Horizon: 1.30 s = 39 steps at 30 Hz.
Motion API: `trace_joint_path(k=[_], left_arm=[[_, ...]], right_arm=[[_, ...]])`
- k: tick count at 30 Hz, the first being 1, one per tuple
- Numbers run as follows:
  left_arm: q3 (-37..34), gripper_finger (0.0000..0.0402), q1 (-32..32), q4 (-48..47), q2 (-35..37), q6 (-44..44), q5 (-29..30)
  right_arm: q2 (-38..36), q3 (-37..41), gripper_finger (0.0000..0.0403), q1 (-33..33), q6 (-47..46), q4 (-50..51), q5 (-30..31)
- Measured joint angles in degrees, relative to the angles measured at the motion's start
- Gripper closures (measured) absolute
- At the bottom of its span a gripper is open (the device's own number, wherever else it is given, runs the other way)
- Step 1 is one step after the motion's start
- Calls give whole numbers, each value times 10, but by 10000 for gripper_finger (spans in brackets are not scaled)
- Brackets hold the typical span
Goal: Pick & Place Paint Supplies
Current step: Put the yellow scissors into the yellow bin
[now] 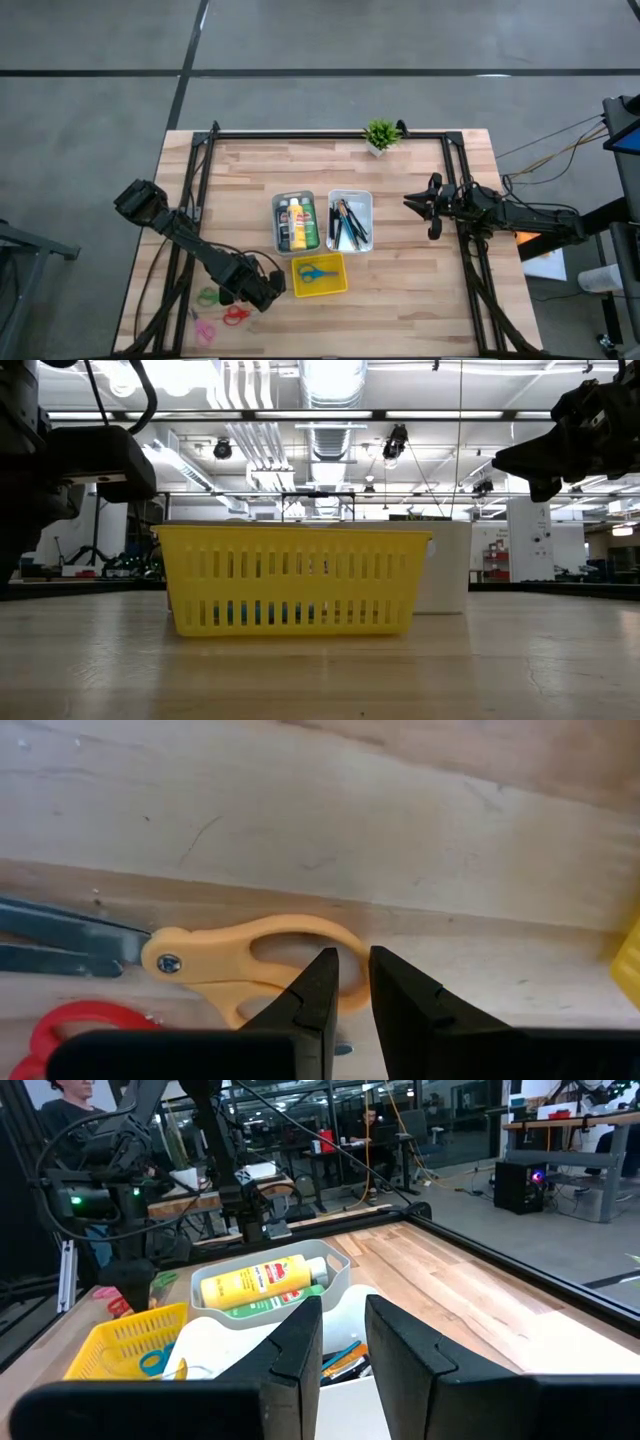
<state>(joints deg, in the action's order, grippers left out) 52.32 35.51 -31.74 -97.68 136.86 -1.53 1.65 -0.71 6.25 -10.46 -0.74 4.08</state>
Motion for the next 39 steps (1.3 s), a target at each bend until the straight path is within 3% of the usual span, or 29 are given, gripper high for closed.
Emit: trace_joint_path(k=[13,17,24,39], left_arm=[[-3,340,2,10,0,-4,-56],[-3,346,2,-4,0,-5,-57],[-3,397,2,-12,0,-5,-57],[-13,392,2,9,1,-4,-57]], right_arm=[[0,0,325,0,0,0,0],[0,0,325,0,0,0,0],[0,0,325,0,0,0,0],[0,0,325,0,0,0,0]])
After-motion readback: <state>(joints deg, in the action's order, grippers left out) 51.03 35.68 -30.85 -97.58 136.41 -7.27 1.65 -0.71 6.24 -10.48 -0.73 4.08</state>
